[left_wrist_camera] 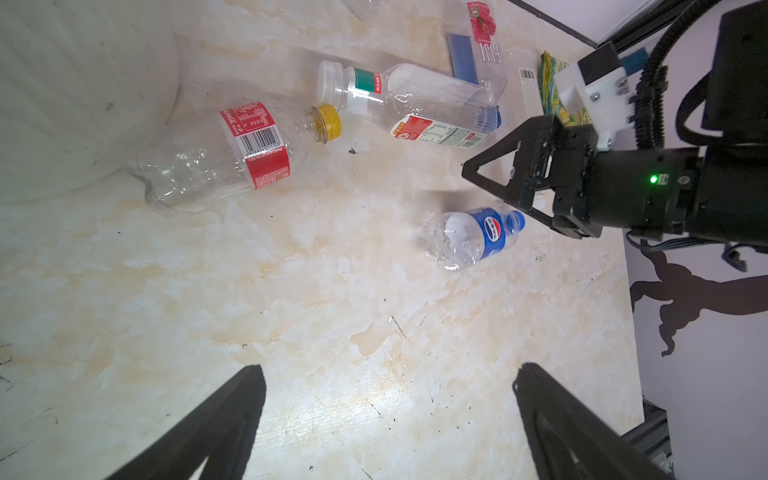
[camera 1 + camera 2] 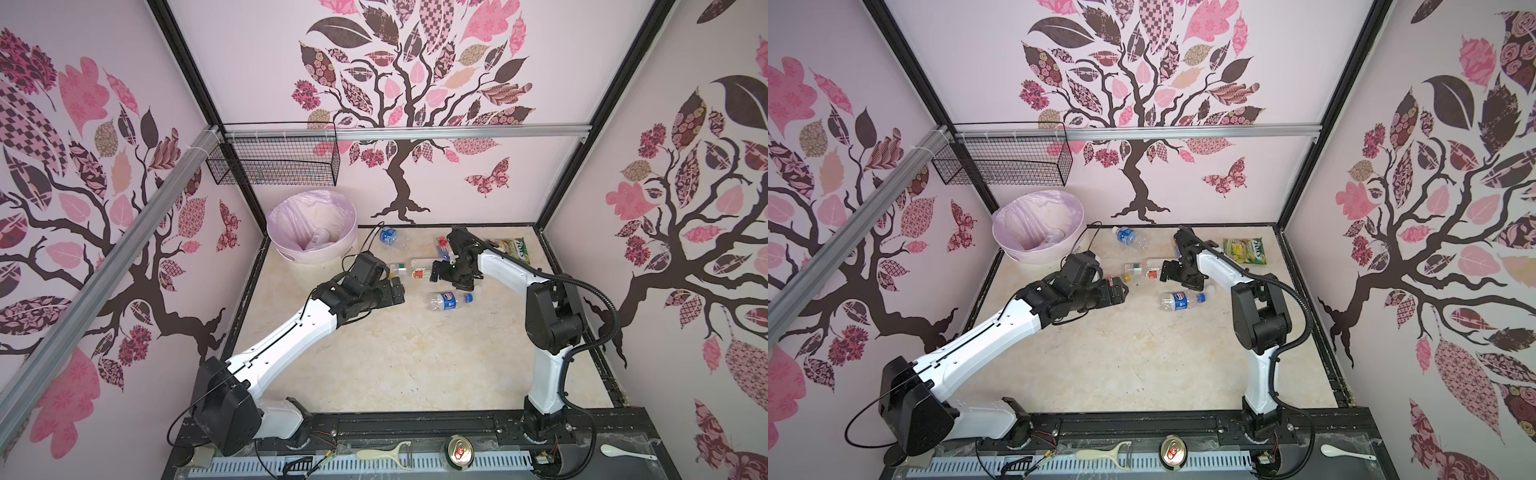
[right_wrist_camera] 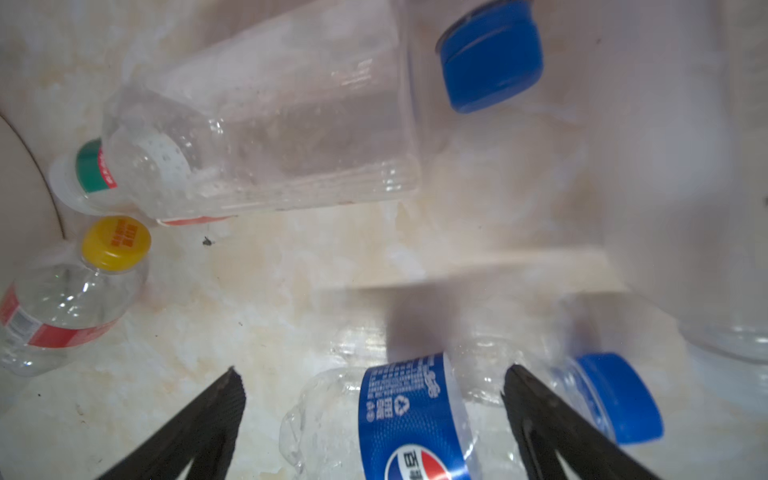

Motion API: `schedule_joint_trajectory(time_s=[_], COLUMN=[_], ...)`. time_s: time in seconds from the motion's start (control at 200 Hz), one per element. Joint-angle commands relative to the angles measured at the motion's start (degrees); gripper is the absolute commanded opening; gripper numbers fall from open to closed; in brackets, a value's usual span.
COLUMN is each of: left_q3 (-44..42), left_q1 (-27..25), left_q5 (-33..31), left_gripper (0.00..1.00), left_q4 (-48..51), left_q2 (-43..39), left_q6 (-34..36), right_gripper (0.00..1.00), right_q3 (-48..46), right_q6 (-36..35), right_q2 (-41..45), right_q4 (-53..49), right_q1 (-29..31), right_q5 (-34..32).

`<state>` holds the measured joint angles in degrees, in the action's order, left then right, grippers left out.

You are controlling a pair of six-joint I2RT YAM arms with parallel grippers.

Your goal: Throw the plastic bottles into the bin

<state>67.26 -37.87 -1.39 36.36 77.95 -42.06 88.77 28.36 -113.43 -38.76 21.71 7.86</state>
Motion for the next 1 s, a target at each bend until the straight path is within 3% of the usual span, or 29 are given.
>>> schedule_joint_trajectory(time_s=[0.0, 0.575, 0.995], left_q3=[-1.8, -5.1, -6.6], left_q1=[-0.2, -0.1, -0.1], left_q5=[-1.7, 0.0, 0.9], left_gripper=[0.98, 0.98, 0.98], left_q4=[0.1, -2.5, -2.6], left_q2=[-2.3, -3.0, -3.9], left_q6=[-0.4, -2.5, -4.1], right_gripper=[1.0, 1.0, 1.0], right_q3=[0.2, -5.8, -21.7], right_q6=[-2.4, -7.0, -12.9], right_q2=[-0.6, 13.6, 25.4], right_q4=[-2.6, -5.0, -0.2], right_q1=[2.7, 5.7, 6.1], right_q5=[-1.5, -7.8, -11.1])
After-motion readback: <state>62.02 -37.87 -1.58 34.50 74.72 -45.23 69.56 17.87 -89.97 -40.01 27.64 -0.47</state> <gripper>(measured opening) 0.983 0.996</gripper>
